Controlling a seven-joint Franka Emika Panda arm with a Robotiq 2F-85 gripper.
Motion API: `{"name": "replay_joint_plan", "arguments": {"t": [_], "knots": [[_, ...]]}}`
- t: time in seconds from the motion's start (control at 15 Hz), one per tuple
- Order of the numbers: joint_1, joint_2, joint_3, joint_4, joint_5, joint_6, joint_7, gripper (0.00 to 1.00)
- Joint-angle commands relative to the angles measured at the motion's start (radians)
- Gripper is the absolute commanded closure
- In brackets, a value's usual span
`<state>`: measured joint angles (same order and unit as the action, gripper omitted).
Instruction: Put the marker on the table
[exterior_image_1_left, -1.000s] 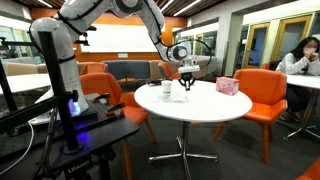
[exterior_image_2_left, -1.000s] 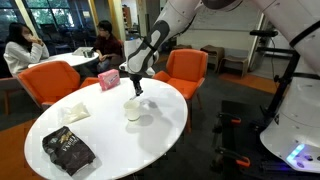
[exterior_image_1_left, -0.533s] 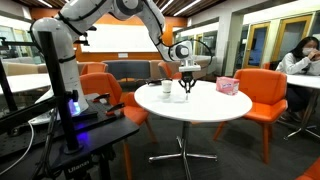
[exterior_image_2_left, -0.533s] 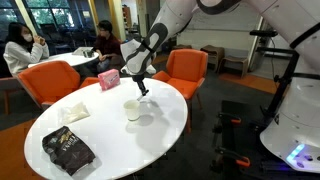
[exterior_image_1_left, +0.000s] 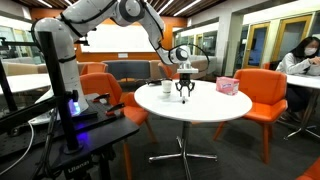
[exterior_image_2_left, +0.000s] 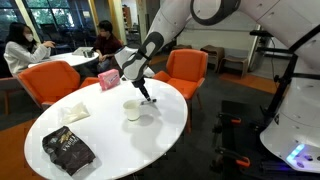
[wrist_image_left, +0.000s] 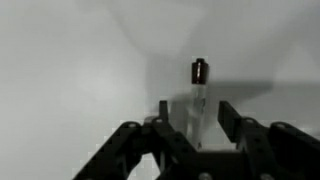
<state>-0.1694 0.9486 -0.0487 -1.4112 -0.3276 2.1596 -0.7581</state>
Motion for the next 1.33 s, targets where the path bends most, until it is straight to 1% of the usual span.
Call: {"name": "replay_joint_plan", "arguments": {"t": [0.0,0.07,0.13,0.33,0.4,0.53,0.73,0.87,1.0,1.13,1.2,1.27], "knots": [[0.016,0.029,-0.011,0.06,-0.029,-0.045,0.039,0.11],[0.018,0.027,-0.01,0.062,-0.032,-0.039,0.038,0.02],[0.017,0.024,-0.008,0.065,-0.033,-0.033,0.036,0.0],[0.013,0.004,0.011,0.067,-0.021,-0.031,0.009,0.0],[0.007,-0.013,0.027,0.053,-0.013,-0.021,-0.011,0.0],[0.021,-0.074,0.038,0.006,-0.022,-0.032,-0.023,0.0],[0.03,-0.211,0.077,-0.103,-0.02,0.003,-0.057,0.0],[0.053,-0.309,0.087,-0.165,-0.013,-0.03,-0.023,0.0],[0.067,-0.398,0.103,-0.221,0.024,-0.085,0.022,0.0],[0.091,-0.465,0.098,-0.259,0.042,-0.143,0.116,0.0],[0.103,-0.494,0.092,-0.283,0.038,-0.151,0.173,0.0],[0.109,-0.511,0.092,-0.295,0.031,-0.165,0.199,0.0]]}}
